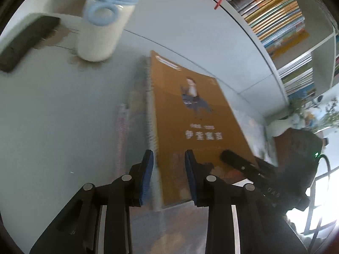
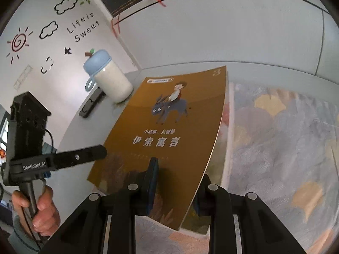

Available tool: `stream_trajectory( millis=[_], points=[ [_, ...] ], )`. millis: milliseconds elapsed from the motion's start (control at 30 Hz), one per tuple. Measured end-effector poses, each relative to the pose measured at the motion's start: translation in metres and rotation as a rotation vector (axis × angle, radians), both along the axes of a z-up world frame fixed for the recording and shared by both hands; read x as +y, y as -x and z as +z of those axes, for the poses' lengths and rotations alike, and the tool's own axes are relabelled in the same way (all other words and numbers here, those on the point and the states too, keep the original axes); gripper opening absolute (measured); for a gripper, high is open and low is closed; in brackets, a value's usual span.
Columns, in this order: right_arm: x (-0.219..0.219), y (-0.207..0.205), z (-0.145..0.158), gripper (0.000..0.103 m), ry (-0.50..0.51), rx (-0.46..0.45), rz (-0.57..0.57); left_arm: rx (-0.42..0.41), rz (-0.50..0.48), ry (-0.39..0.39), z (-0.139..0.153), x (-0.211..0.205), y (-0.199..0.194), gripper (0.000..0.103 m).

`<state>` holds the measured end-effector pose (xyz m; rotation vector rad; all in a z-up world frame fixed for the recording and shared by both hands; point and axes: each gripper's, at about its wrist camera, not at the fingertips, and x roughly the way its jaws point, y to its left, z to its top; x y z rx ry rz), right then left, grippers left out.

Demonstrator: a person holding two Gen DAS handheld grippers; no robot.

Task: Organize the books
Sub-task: 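Open the right tool and release the orange book on the stack, then move the right tool back toward the books by the vase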

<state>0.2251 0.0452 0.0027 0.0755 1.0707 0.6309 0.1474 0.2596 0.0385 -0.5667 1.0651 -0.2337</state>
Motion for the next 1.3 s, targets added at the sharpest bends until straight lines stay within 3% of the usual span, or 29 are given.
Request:
stream_trajectory(
  millis=[100, 233, 267, 433, 700, 833, 900, 1100, 1300],
  points=[
    [0.007, 0.004, -0.001, 0.029, 0.031, 0.001, 0.005, -0.003, 0.003, -0.013, 0.008, 0.001, 0.015, 0.028],
    [0.004, 0.007, 0.001, 0.056, 0.051, 0.026, -0.001, -0.001, -0.010, -0.038, 0.019, 0.002, 0.035, 0.028],
    [0.000, 0.009, 0.003, 0.057, 0.068, 0.034, -0.013, -0.003, -0.019, -0.043, 0.024, 0.000, 0.042, 0.028],
    [-0.034, 0.038, 0.017, 0.057, 0.050, 0.047, -0.068, -0.010, -0.066, -0.062, 0.039, -0.014, 0.062, 0.028],
    [-0.109, 0.109, 0.038, 0.057, 0.020, 0.054, -0.181, -0.044, -0.192, -0.109, 0.069, -0.073, 0.076, 0.029],
    [-0.163, 0.153, 0.044, 0.057, -0.013, 0.076, -0.273, -0.075, -0.285, -0.128, 0.086, -0.119, 0.082, 0.036],
    [-0.186, 0.171, 0.047, 0.057, -0.018, 0.080, -0.318, -0.088, -0.339, -0.137, 0.091, -0.146, 0.085, 0.049],
    [-0.270, 0.229, 0.047, 0.057, -0.035, 0.116, -0.494, -0.114, -0.501, -0.155, 0.102, -0.231, 0.097, 0.049],
    [-0.353, 0.288, 0.043, 0.057, -0.097, 0.151, -0.644, -0.136, -0.637, -0.232, 0.114, -0.315, 0.126, 0.049]
  ],
)
